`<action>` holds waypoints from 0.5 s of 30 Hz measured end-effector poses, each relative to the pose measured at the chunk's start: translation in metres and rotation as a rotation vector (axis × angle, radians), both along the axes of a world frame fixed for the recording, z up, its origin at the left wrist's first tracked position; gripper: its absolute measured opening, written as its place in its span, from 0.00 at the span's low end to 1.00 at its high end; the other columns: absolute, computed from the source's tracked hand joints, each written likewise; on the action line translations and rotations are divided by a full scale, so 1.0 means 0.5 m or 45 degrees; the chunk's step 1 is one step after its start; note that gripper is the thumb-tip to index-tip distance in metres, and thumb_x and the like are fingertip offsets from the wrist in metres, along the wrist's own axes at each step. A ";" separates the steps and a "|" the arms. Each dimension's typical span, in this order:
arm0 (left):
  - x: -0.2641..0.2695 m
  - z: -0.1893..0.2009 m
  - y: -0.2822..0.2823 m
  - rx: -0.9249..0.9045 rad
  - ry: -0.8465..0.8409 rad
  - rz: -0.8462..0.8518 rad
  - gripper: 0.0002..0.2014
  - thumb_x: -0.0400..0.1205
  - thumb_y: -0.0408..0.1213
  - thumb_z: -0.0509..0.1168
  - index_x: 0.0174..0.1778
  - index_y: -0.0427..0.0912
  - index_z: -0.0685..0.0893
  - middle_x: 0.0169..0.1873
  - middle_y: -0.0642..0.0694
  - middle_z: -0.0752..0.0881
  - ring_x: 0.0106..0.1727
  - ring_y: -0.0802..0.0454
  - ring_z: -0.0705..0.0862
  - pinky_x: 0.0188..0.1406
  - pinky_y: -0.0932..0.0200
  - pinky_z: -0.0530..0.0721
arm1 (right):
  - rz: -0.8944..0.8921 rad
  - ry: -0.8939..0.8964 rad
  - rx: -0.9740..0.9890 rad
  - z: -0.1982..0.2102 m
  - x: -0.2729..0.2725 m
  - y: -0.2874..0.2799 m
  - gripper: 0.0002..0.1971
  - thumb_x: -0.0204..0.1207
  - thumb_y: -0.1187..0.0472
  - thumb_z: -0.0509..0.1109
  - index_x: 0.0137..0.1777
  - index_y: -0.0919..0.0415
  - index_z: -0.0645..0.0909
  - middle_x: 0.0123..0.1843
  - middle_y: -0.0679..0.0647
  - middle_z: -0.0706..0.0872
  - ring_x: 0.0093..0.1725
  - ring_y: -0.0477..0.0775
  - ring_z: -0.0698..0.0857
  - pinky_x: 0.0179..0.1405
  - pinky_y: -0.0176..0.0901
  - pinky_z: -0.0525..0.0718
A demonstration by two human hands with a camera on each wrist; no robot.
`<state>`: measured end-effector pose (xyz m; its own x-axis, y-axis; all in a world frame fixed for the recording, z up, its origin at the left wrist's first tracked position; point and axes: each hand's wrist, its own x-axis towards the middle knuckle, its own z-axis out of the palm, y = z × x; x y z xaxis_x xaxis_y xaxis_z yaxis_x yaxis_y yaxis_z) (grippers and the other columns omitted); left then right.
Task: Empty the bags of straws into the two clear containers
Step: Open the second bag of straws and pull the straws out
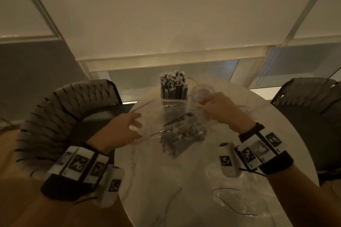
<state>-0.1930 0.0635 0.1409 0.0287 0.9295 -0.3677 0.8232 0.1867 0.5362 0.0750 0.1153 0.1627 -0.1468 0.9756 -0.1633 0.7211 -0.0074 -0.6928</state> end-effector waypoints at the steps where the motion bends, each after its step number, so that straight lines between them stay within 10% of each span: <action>1: 0.005 0.002 -0.003 -0.015 -0.185 0.110 0.24 0.77 0.26 0.66 0.70 0.38 0.75 0.49 0.41 0.87 0.50 0.44 0.87 0.53 0.51 0.85 | -0.061 0.092 0.045 0.002 -0.005 0.003 0.11 0.76 0.68 0.61 0.43 0.76 0.82 0.27 0.54 0.75 0.24 0.48 0.71 0.16 0.27 0.68; 3: 0.016 -0.013 -0.004 0.069 -0.204 0.263 0.17 0.78 0.26 0.61 0.64 0.38 0.80 0.41 0.41 0.86 0.41 0.45 0.87 0.48 0.51 0.86 | -0.114 0.169 0.057 -0.006 -0.013 0.005 0.13 0.77 0.67 0.58 0.40 0.77 0.79 0.29 0.59 0.73 0.25 0.50 0.69 0.15 0.27 0.65; 10: 0.046 -0.069 -0.026 -0.461 -0.038 0.005 0.43 0.69 0.48 0.77 0.79 0.52 0.63 0.73 0.37 0.70 0.68 0.44 0.76 0.52 0.60 0.80 | 0.002 0.241 -0.185 -0.044 -0.027 -0.007 0.09 0.76 0.67 0.64 0.52 0.68 0.82 0.37 0.57 0.79 0.26 0.48 0.76 0.17 0.33 0.75; 15: 0.029 -0.084 -0.017 -0.489 0.157 -0.052 0.58 0.60 0.40 0.83 0.79 0.62 0.51 0.76 0.35 0.57 0.73 0.35 0.68 0.68 0.41 0.78 | -0.049 -0.083 0.015 -0.082 -0.031 0.008 0.08 0.76 0.64 0.67 0.49 0.65 0.85 0.39 0.54 0.84 0.33 0.44 0.81 0.33 0.34 0.77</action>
